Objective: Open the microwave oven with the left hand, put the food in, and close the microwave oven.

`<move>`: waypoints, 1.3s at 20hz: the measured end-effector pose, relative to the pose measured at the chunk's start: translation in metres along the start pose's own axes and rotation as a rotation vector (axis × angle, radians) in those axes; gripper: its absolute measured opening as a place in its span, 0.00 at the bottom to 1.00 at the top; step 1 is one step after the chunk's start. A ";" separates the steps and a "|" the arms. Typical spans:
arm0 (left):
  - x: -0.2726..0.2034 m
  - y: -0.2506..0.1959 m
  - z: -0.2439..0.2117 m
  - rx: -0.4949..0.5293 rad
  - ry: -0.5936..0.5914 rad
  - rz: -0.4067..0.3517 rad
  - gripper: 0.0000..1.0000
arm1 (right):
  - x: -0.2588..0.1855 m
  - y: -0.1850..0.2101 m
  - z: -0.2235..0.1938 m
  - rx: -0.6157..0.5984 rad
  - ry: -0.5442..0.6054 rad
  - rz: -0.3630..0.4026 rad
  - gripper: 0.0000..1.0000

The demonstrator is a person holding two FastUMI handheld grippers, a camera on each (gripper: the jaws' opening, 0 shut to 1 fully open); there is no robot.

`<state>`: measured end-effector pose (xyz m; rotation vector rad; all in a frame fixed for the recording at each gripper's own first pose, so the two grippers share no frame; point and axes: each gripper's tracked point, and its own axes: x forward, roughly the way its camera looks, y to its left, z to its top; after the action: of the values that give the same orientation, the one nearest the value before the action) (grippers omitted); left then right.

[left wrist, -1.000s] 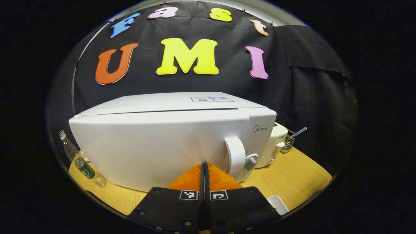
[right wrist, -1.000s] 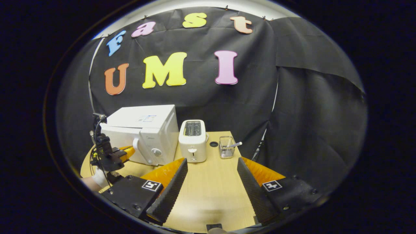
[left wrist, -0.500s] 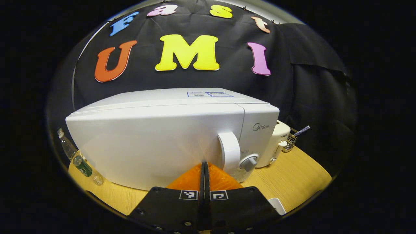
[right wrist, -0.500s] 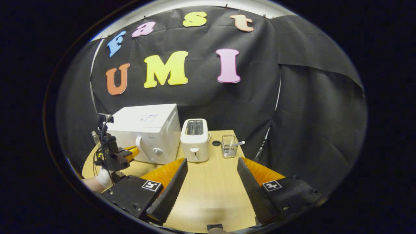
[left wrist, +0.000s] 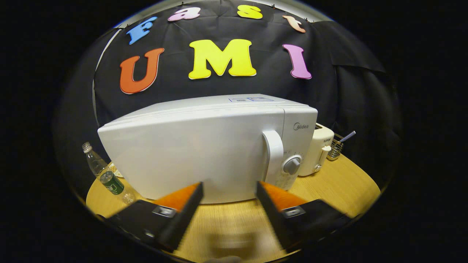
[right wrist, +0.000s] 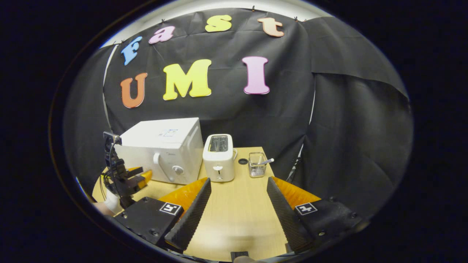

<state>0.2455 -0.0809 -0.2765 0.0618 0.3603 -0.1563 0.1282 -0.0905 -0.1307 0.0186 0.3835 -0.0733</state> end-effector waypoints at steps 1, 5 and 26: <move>-0.005 0.005 0.001 -0.007 -0.011 0.017 0.94 | -0.001 0.001 -0.002 -0.004 0.002 0.006 0.98; -0.046 0.016 0.016 -0.011 -0.038 0.080 0.94 | -0.010 0.007 -0.001 -0.039 -0.027 0.026 0.98; -0.343 0.083 0.161 -0.037 -0.343 0.117 0.95 | -0.153 0.147 0.062 -0.020 -0.336 0.077 0.98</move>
<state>-0.0026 0.0353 -0.0014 0.0186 0.0174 -0.0426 0.0206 0.0645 -0.0155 0.0012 0.0479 0.0045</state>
